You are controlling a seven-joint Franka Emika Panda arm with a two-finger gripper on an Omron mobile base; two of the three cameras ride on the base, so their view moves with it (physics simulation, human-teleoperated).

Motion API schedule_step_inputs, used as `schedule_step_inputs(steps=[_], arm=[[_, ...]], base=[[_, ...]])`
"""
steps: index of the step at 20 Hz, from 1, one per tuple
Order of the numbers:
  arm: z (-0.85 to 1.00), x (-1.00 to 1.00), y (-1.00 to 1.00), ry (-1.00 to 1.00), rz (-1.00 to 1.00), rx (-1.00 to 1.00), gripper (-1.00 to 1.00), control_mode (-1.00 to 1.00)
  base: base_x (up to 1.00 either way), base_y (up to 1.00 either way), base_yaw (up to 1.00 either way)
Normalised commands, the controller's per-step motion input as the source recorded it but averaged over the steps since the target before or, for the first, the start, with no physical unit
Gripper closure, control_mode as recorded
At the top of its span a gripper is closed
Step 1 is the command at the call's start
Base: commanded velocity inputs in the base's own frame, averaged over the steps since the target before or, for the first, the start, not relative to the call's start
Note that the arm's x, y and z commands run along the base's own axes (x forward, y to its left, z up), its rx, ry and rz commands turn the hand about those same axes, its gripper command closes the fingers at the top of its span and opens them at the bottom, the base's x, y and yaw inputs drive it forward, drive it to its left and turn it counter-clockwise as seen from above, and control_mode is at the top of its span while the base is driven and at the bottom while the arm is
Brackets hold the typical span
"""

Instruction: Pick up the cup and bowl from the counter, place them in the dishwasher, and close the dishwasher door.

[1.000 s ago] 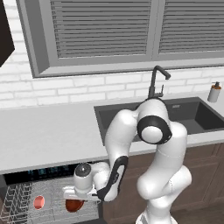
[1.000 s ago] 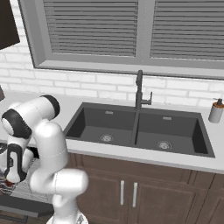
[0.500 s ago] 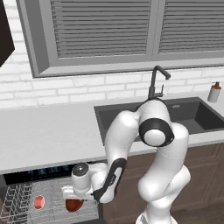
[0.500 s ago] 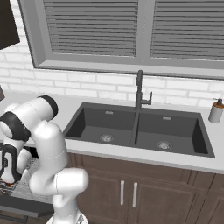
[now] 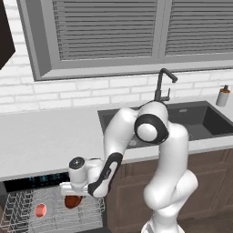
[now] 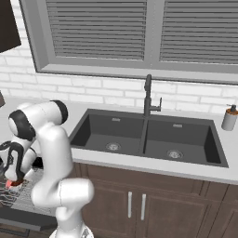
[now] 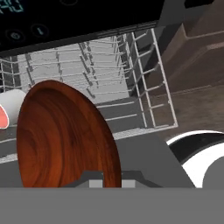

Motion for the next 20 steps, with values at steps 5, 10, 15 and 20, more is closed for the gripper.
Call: schedule_step_inputs(steps=[5, 10, 15, 20], arm=[[-0.56, 0.02, 0.0, 0.0, 0.0, -0.06, 1.0, -1.0], [-0.57, 0.02, 0.0, -0.01, 0.0, -0.04, 1.0, -1.0], [-0.25, 0.09, 0.01, -0.11, 0.0, -0.01, 1.0, -1.0], [-0.1, 0.21, 0.0, -0.14, 0.0, 0.0, 1.0, -1.0]], base=[[0.0, 0.0, 0.0], [0.0, 0.0, 0.0], [0.0, 0.0, 0.0], [0.0, 0.0, 0.0]])
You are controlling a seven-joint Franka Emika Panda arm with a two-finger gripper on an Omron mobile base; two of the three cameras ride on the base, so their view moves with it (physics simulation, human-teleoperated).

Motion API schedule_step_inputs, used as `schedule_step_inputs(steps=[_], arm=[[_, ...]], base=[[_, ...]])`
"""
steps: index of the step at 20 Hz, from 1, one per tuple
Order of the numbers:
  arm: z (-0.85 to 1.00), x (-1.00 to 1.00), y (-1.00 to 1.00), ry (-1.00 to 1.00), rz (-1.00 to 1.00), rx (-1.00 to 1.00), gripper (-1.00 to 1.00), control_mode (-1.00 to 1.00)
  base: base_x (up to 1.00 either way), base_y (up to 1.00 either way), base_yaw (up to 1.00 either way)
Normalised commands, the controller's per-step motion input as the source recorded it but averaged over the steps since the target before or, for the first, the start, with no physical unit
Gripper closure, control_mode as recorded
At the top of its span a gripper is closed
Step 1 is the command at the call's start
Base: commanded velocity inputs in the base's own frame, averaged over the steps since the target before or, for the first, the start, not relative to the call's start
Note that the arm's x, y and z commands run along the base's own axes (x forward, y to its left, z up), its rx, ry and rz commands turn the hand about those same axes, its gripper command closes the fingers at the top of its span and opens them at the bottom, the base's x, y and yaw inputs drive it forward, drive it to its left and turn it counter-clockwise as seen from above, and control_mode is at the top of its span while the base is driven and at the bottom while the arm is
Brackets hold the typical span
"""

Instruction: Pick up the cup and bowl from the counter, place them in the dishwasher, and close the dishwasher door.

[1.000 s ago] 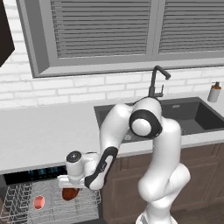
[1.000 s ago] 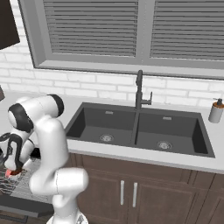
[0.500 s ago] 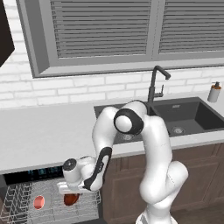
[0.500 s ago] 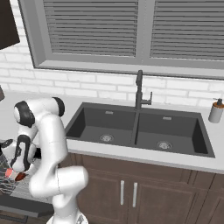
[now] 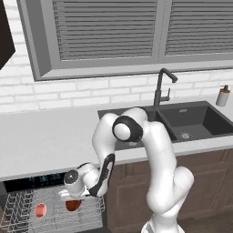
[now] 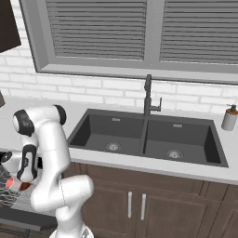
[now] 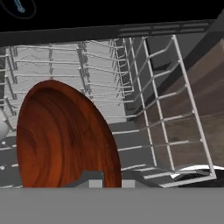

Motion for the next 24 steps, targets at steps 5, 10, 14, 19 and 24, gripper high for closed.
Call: schedule_step_inputs(steps=[5, 10, 14, 19, 24], arm=[[-0.34, 0.19, 0.0, -0.04, 0.0, -0.01, 1.0, -1.0], [-0.74, 0.03, 0.0, 0.0, 0.0, -0.05, 1.0, -1.0], [-0.69, 0.0, 0.0, 0.0, 0.0, -0.05, 1.0, -1.0], [-0.26, 0.0, 0.0, 0.0, 0.0, -0.01, 1.0, -1.0], [0.0, 0.0, 0.0, 0.0, 0.0, 0.0, -1.0, -1.0]], base=[[0.0, 0.0, 0.0], [0.0, 0.0, 0.0], [0.0, 0.0, 0.0], [0.0, 0.0, 0.0], [0.0, 0.0, 0.0]])
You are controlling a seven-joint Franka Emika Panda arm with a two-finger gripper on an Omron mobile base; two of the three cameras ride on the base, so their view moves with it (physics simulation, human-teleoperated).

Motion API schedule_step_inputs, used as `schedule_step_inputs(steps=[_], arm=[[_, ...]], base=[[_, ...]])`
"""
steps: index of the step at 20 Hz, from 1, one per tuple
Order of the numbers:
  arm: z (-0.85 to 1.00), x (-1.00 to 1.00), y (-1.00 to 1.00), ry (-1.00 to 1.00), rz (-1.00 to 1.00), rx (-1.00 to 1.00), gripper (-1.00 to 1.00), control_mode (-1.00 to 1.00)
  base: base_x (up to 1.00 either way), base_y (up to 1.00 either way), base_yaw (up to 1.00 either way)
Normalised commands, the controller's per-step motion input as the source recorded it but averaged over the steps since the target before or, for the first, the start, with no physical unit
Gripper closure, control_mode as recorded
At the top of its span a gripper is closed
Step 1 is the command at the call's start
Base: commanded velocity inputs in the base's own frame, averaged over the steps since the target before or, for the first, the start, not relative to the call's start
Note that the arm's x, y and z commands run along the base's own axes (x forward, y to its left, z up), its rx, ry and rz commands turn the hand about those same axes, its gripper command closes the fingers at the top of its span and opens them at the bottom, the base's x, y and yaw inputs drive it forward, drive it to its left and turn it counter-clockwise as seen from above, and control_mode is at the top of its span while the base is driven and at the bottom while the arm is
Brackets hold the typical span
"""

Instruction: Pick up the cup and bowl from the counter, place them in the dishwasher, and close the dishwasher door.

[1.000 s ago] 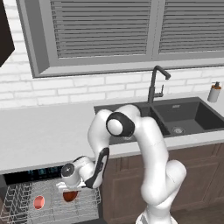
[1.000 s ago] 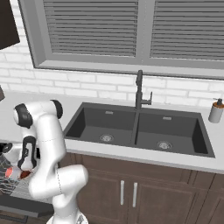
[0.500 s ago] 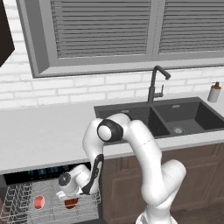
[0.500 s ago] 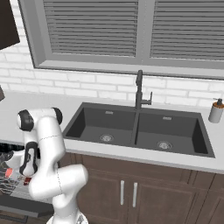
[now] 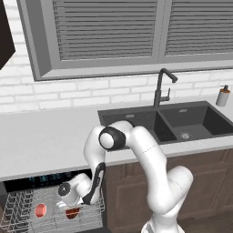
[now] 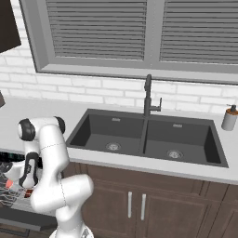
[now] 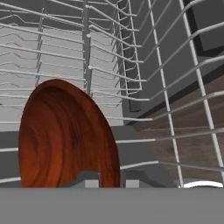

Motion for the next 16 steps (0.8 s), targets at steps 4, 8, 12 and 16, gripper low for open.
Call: schedule_step_inputs(steps=[4, 8, 12, 16], arm=[[0.0, 0.0, 0.0, 0.0, 0.0, 0.0, -1.0, -1.0], [0.0, 0.0, 0.0, 0.0, 0.0, 0.0, -1.0, -1.0], [0.08, 0.0, 0.0, -0.01, 0.0, 0.0, -1.0, -1.0], [0.21, -0.02, 0.0, -0.02, 0.0, 0.0, -1.0, -1.0]], base=[[0.0, 0.0, 0.0], [0.0, 0.0, 0.0], [0.0, 0.0, 0.0], [0.0, 0.0, 0.0]])
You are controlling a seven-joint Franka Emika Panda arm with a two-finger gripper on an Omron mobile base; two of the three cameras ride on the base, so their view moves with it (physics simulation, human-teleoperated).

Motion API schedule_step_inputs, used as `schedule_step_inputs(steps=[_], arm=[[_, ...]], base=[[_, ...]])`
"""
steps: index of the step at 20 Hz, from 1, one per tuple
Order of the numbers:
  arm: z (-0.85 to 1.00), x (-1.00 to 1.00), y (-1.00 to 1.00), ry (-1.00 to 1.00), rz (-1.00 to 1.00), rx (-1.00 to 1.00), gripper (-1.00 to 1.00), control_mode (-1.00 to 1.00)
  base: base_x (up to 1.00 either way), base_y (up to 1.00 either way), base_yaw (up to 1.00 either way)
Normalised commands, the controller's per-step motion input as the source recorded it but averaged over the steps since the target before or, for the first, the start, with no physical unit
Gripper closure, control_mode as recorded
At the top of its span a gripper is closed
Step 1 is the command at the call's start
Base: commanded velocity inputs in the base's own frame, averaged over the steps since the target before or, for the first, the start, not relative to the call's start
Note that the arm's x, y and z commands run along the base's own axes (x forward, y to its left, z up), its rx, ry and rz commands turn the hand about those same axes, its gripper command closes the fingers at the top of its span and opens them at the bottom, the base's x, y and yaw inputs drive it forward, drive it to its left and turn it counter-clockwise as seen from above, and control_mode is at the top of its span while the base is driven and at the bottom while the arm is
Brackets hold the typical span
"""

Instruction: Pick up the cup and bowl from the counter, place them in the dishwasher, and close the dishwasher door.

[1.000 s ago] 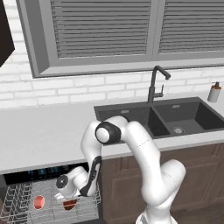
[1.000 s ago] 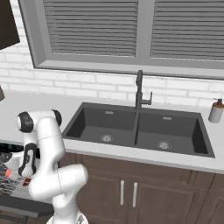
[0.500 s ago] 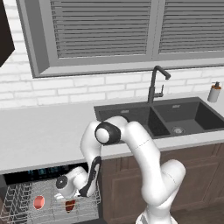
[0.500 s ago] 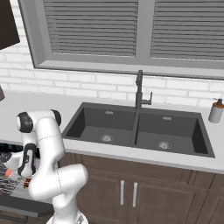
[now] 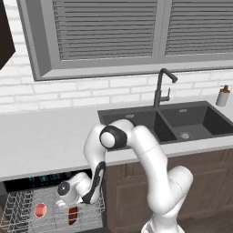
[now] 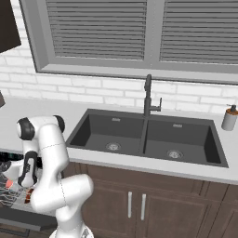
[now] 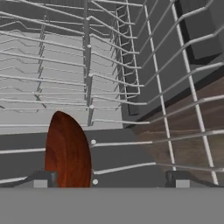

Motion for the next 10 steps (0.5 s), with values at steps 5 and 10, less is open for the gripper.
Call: schedule_step_inputs(steps=[5, 10], arm=[[0.48, -0.21, 0.0, -0.02, 0.0, 0.0, -1.0, -1.0], [0.67, -0.68, 0.0, -0.1, 0.0, 0.0, -1.0, -1.0]], base=[[0.0, 0.0, 0.0], [0.0, 0.0, 0.0]])
